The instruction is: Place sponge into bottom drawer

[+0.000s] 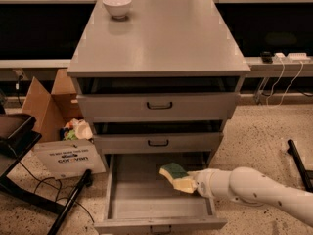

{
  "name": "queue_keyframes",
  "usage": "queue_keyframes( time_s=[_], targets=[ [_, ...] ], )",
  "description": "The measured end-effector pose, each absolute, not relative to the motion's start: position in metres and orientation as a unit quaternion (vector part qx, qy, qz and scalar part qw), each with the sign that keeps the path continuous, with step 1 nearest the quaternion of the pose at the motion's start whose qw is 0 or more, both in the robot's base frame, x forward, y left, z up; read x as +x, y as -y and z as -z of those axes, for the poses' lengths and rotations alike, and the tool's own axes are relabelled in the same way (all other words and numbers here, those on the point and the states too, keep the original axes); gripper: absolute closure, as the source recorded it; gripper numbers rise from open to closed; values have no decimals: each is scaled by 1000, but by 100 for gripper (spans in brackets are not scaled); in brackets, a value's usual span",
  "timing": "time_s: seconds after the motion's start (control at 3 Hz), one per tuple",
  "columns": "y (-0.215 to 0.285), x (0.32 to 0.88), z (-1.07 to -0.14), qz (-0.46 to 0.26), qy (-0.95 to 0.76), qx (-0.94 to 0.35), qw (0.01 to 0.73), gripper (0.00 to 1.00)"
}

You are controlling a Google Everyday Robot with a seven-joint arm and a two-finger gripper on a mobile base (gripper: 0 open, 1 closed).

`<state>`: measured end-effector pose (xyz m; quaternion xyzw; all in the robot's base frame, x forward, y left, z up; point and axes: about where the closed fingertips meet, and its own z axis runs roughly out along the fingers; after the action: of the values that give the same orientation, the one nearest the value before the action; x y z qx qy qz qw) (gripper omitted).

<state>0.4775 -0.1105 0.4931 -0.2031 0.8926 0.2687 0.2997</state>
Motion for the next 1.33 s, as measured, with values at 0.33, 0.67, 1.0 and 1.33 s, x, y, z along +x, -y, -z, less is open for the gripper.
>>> queue_keyframes(
  time_s=[0.33, 0.67, 1.0, 1.33],
  targets=[
    [71, 474, -426, -285, -893, -205, 283, 100],
    [37, 490, -355, -281, -894, -207, 280, 100],
    [2, 519, -272, -256, -903, -223, 264, 100],
    [-14, 540, -228, -250, -904, -238, 252, 100]
  ],
)
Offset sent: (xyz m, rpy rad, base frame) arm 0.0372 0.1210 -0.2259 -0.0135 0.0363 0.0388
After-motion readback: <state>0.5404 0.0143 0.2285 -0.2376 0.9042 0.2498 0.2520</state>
